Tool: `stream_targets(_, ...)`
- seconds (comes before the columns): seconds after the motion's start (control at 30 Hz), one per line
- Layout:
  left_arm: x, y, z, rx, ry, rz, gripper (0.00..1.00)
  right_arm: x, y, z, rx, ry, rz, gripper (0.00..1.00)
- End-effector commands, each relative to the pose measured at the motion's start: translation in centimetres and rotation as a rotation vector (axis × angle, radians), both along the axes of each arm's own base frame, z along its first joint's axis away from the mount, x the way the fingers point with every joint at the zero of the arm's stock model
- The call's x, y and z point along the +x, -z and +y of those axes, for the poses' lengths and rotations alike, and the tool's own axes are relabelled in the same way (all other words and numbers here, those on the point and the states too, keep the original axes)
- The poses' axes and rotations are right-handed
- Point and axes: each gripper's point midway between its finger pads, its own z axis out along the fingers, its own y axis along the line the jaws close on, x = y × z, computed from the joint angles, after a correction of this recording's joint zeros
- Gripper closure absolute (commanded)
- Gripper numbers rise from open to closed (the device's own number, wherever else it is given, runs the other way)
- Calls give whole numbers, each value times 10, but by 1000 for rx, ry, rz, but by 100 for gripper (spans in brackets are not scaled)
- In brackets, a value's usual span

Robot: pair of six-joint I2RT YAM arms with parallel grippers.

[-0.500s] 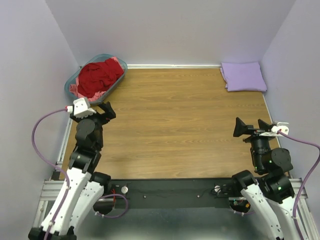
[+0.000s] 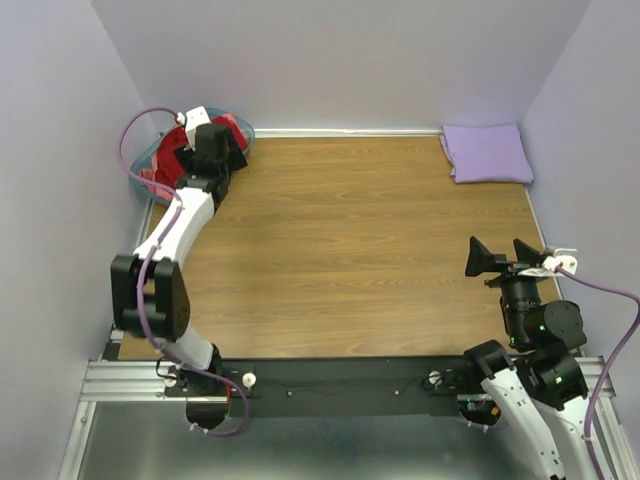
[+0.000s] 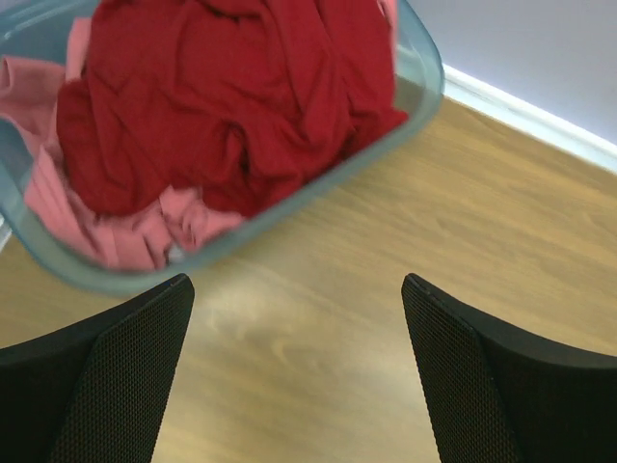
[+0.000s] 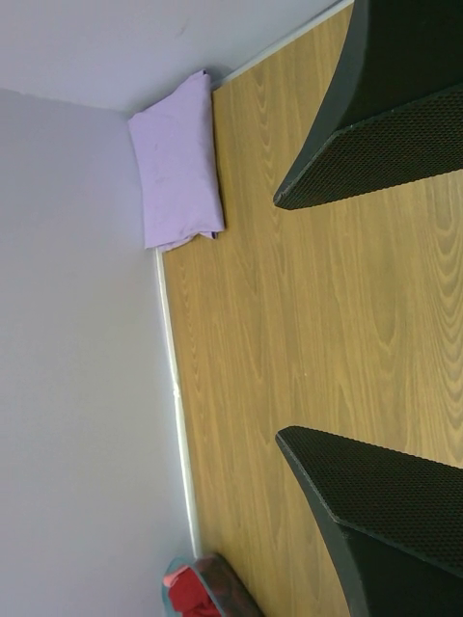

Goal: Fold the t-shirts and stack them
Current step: Grab the tshirt from the pile

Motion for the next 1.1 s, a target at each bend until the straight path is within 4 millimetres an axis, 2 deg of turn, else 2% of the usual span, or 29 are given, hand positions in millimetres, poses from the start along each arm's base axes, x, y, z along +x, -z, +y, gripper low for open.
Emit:
stream_targets(0.0, 29, 3, 38, 23, -77, 55, 5, -3, -4, 0, 4, -8, -34, 0)
stream_targets(0.03, 46, 8, 46, 33, -94, 74, 5, -3, -3, 0, 5, -5, -36, 0)
stream_targets(0.1, 55, 20, 62, 52, -138, 125, 7, -3, -3, -1, 7, 2, -35, 0)
stream_targets(0.13, 64, 12, 75, 63, -175, 110, 7, -3, -2, -2, 5, 5, -34, 0)
stream_targets(0.17, 71, 33, 77, 70, -181, 151, 8, -3, -3, -2, 6, 5, -35, 0)
stream_targets(0.2, 80, 43, 78, 76, -189, 163, 9, -3, -3, -2, 6, 6, -36, 0)
stream_targets(0.27, 89, 55, 78, 74, -189, 176, 9, -2, -2, -2, 5, 8, -33, 0)
stream_targets(0.3, 92, 60, 90, 69, -213, 184, 10, -1, 0, -2, 1, 5, -28, 0)
stream_targets(0.33, 98, 73, 93, 68, -215, 203, 11, -1, 0, -1, 1, 5, -26, 0)
stream_targets(0.47, 106, 103, 94, 60, -209, 257, 16, 0, 1, -1, -7, 6, -24, 0)
stream_targets(0.57, 105, 123, 96, 69, -200, 301, 29, 1, 3, 0, -9, 3, -15, 0)
stream_targets(0.63, 102, 126, 96, 78, -188, 308, 49, 2, 4, 0, -13, 3, -10, 0)
stream_targets(0.67, 104, 119, 97, 85, -191, 280, 61, 2, 3, 1, -13, -2, -11, 0)
stream_targets(0.7, 103, 113, 100, 96, -206, 262, 86, 2, 2, 0, -13, 3, -14, 0)
stream_targets(0.73, 101, 96, 102, 104, -211, 228, 95, 3, 4, 1, -15, -2, -7, 0)
stream_targets(0.8, 104, 67, 105, 116, -219, 152, 100, 3, 4, 1, -18, -1, -7, 0)
stream_targets(0.83, 102, 40, 105, 122, -223, 97, 100, 3, 5, 2, -19, -4, -4, 0)
stream_targets(0.9, 100, 3, 109, 147, -242, 24, 100, 3, 5, 2, -20, -7, -3, 0)
stream_targets(0.93, 96, -34, 110, 165, -246, -47, 100, 4, 5, 3, -22, -12, -1, 0)
stream_targets(1.0, 89, -84, 115, 192, -278, -139, 100, 4, 6, 3, -22, -10, 1, 0)
stream_targets(1.03, 81, -120, 115, 199, -288, -214, 100, 4, 5, 3, -25, -8, 1, 0)
stream_targets(1.07, 75, -135, 116, 211, -292, -236, 100, 5, 6, 3, -25, -7, 3, 0)
